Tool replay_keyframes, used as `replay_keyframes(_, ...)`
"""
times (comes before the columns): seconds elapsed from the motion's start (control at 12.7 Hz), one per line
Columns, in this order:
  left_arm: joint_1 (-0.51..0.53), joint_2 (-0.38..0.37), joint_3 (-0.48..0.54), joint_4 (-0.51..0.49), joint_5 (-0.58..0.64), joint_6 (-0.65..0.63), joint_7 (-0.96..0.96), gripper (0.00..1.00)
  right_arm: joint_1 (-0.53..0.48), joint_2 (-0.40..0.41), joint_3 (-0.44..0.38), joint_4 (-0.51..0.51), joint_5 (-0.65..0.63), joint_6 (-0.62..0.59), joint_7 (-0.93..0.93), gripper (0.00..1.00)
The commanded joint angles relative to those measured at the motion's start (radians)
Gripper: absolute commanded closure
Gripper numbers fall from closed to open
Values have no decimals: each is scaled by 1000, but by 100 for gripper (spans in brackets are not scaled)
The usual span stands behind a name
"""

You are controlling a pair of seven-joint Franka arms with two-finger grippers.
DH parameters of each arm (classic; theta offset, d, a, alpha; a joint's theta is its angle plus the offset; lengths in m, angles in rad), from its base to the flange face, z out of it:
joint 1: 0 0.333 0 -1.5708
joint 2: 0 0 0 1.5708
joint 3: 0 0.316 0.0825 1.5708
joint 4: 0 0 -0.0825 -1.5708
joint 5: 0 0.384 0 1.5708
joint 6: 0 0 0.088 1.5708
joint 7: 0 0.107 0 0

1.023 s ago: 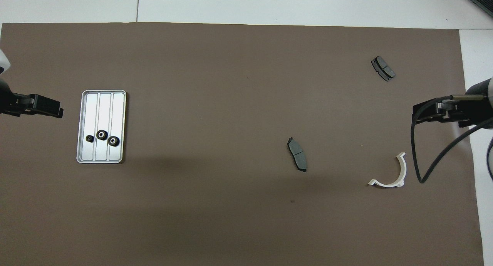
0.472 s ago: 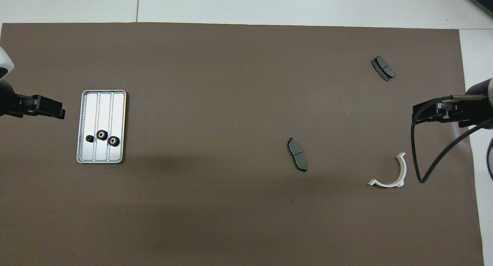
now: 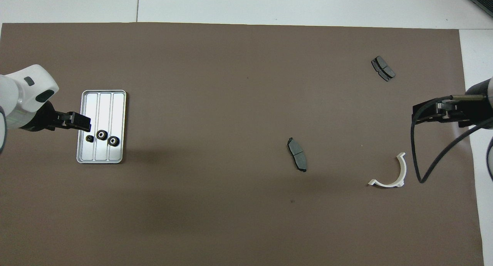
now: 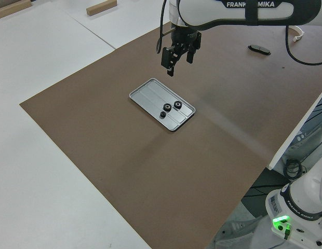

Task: Place bearing gear from tray to pile
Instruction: 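Reach the left gripper into the metal tray and grasp a black gear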

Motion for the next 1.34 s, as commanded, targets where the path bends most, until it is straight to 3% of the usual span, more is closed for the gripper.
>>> replay_keyframes(0.0,11,21,-4,-89,17,131,14,0,-11,-23,4,-28,16,19,8,0)
replay_keyframes(0.31,12,157,-4,-89,17,227,11,0,-10,-23,4,-28,16,17,8,0)
replay_keyframes(0.39,17,170,-4,-88,17,234,11,6,-11,-23,4,-28,16,17,8,0)
replay_keyframes(0.47,32,174,-4,-88,17,239,12,15,-10,-23,4,-28,16,17,8,0)
replay_keyframes(0.63,35,193,-4,-88,17,253,12,24,-11,-23,4,-28,16,17,8,0)
replay_keyframes(1.26,37,216,-4,-91,17,287,12,32,-11,-23,4,-28,16,17,8,0)
